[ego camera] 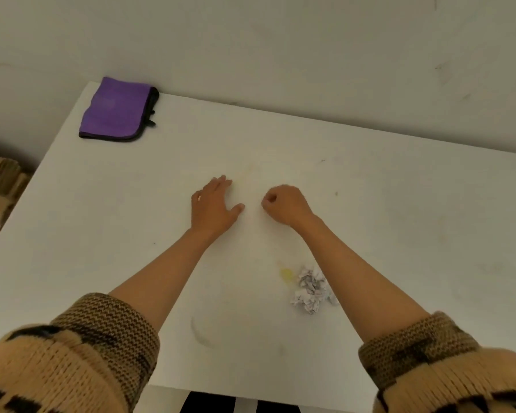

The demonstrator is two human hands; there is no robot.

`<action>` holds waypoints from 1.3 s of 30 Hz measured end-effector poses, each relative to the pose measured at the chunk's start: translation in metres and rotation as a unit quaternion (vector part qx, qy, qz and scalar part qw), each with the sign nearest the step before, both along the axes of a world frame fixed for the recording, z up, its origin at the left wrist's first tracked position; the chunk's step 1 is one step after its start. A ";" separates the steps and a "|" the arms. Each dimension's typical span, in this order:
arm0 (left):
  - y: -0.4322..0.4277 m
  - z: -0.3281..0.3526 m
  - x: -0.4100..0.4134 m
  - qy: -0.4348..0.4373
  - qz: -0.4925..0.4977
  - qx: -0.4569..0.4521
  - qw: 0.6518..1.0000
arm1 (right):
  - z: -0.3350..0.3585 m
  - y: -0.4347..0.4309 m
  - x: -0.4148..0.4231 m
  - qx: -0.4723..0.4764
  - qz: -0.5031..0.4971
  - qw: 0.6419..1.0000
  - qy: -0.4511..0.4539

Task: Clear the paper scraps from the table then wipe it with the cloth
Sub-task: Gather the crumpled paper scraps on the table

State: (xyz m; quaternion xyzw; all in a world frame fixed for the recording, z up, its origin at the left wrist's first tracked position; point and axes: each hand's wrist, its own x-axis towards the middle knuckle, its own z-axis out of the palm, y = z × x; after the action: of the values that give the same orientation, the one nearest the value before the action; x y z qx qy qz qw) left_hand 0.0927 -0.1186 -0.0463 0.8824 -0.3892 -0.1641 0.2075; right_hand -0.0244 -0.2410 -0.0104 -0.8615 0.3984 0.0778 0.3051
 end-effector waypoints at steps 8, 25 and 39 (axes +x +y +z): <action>-0.012 -0.003 0.015 -0.030 -0.027 0.063 0.997 | -0.030 -0.020 0.054 -0.179 0.044 0.983 -0.010; -0.006 -0.008 0.018 -0.033 -0.028 0.015 0.999 | -0.029 -0.031 0.085 -0.219 -0.010 0.976 -0.008; -0.005 -0.016 0.018 -0.025 -0.017 -0.042 0.999 | -0.044 -0.022 0.070 -0.283 0.015 0.956 -0.081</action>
State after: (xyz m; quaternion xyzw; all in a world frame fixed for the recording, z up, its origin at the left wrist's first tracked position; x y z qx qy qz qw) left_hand 0.1105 -0.1240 -0.0628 0.8700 -0.4160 -0.1289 0.2312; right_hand 0.0458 -0.2633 -0.0546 -0.9219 0.3650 -0.1035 0.0786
